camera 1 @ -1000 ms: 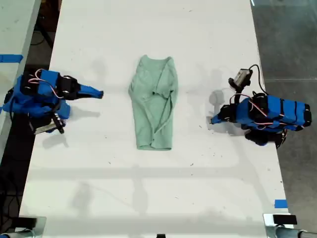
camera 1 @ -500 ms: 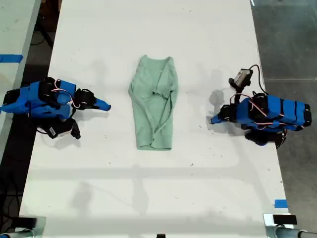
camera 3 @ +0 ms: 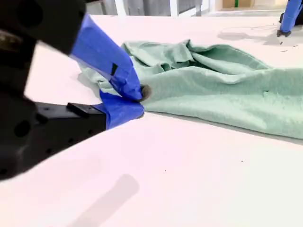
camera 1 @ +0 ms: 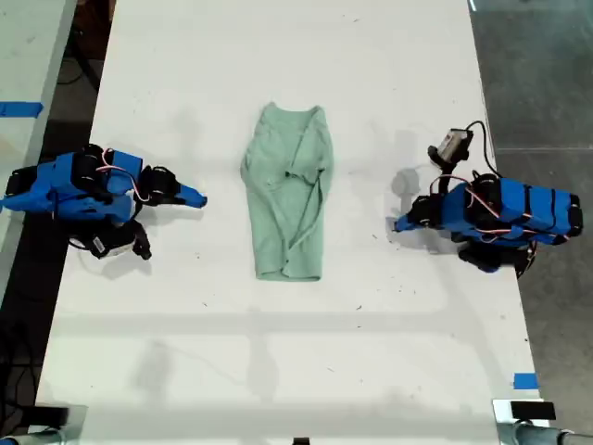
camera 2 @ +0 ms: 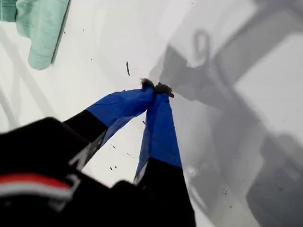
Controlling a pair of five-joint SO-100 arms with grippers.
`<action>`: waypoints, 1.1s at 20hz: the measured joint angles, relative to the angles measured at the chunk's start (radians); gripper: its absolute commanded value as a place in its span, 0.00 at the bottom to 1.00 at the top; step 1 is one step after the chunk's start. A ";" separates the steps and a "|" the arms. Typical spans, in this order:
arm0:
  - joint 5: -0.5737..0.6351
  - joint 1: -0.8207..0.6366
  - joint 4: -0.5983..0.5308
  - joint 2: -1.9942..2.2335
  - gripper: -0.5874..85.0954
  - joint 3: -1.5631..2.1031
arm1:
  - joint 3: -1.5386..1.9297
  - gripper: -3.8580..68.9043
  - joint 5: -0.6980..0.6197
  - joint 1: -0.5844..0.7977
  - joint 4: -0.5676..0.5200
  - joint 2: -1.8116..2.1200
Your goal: Fold t shirt
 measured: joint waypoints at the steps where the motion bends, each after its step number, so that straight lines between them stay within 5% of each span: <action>1: -0.003 0.000 0.000 0.000 0.01 0.000 | 0.000 0.05 0.000 0.000 0.000 0.000; 22: -0.034 -0.005 0.009 0.000 0.01 0.000 | 0.000 0.05 0.000 -0.005 0.000 0.000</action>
